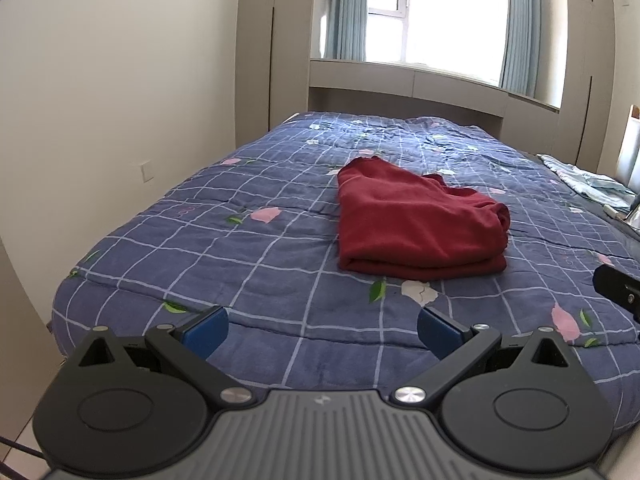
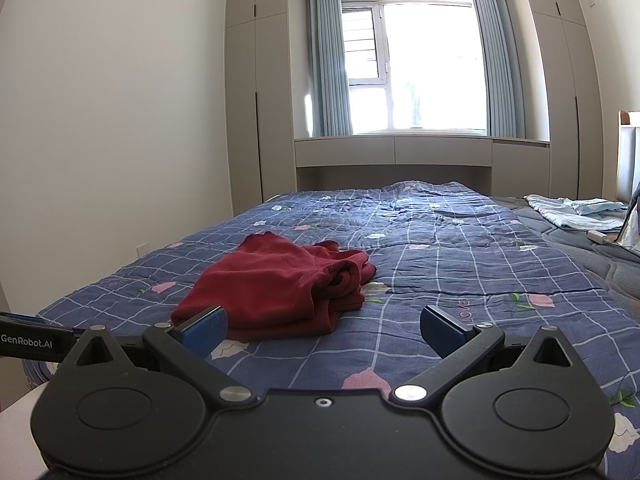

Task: Fold small clothes

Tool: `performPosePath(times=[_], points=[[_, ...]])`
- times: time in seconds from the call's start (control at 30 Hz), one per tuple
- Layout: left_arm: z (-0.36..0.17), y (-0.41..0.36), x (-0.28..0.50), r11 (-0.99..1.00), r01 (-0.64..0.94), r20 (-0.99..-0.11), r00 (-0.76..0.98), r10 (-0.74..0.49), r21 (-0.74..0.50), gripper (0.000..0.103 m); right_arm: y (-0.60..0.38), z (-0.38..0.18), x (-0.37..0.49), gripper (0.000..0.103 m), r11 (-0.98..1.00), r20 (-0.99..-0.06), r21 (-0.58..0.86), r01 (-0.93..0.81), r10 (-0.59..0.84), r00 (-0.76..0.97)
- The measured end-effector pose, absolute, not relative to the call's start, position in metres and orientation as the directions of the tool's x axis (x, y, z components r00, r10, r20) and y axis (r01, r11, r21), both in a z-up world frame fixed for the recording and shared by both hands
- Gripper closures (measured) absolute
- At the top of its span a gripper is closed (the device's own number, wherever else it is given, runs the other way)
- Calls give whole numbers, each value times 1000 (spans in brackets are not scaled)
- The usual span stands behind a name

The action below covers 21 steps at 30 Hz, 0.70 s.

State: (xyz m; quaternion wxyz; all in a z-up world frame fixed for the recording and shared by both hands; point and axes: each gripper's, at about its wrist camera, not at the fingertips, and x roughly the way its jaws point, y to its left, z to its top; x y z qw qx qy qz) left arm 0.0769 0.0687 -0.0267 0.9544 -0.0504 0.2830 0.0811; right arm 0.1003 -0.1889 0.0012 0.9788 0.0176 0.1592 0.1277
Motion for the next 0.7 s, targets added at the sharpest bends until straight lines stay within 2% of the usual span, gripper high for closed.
performPosePath(times=[0.7], points=[[-27, 69, 76, 982, -183, -543, 830, 127, -50, 0, -188, 2, 100, 1, 967, -307, 74, -245, 256, 917]])
